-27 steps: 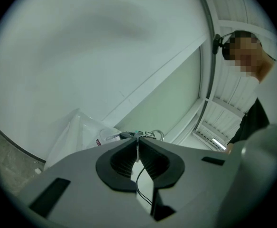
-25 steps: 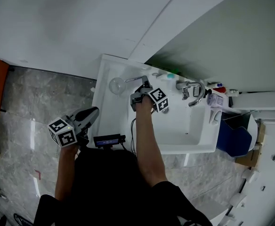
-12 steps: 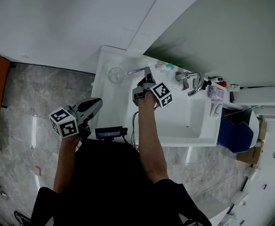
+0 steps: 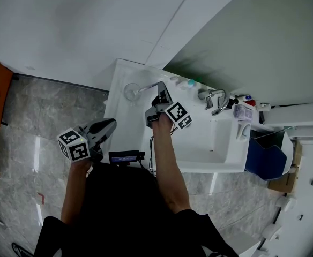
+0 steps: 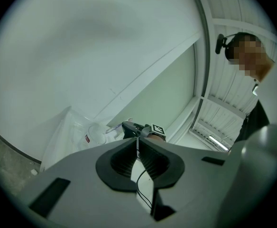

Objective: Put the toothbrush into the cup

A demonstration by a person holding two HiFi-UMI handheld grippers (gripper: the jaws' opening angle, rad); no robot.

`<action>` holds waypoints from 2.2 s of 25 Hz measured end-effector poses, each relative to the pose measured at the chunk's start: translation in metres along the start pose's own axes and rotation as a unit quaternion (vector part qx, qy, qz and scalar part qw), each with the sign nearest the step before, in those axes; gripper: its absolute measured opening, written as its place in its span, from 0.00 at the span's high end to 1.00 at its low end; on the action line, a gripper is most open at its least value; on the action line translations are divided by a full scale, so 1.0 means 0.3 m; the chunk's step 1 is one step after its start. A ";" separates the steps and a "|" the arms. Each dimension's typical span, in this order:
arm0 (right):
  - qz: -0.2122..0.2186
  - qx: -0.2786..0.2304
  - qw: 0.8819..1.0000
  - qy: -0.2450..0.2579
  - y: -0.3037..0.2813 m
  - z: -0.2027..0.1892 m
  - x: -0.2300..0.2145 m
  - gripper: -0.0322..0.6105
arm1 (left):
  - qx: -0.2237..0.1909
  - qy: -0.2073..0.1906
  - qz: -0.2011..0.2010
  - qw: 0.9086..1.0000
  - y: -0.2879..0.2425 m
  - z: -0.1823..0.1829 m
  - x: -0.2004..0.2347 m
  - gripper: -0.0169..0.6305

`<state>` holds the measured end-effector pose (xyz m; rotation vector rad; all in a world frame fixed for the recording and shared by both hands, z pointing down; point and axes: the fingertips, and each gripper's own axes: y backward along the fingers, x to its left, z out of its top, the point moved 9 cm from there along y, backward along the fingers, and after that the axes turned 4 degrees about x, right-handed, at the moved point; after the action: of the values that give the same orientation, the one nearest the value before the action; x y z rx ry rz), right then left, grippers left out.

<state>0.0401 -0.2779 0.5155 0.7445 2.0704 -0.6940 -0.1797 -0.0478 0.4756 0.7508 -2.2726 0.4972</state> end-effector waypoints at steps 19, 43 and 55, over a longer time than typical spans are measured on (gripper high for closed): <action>-0.001 0.117 0.985 0.126 -0.078 -0.157 0.010 0.90 | -0.010 0.004 0.014 1.000 0.015 0.001 0.006 0.94; 0.034 0.177 0.978 0.106 0.049 -0.114 -0.067 0.89 | -0.013 -0.008 0.042 0.999 -0.052 -0.040 -0.101 0.94; 0.140 0.133 0.980 0.044 0.275 -0.031 -0.094 0.94 | -0.059 -0.025 0.085 0.994 -0.049 -0.128 -0.268 0.94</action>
<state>0.1077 -0.2233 0.5261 1.2107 1.9173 -0.7959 -0.1034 -0.0085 0.4473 0.5193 -2.4027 0.4209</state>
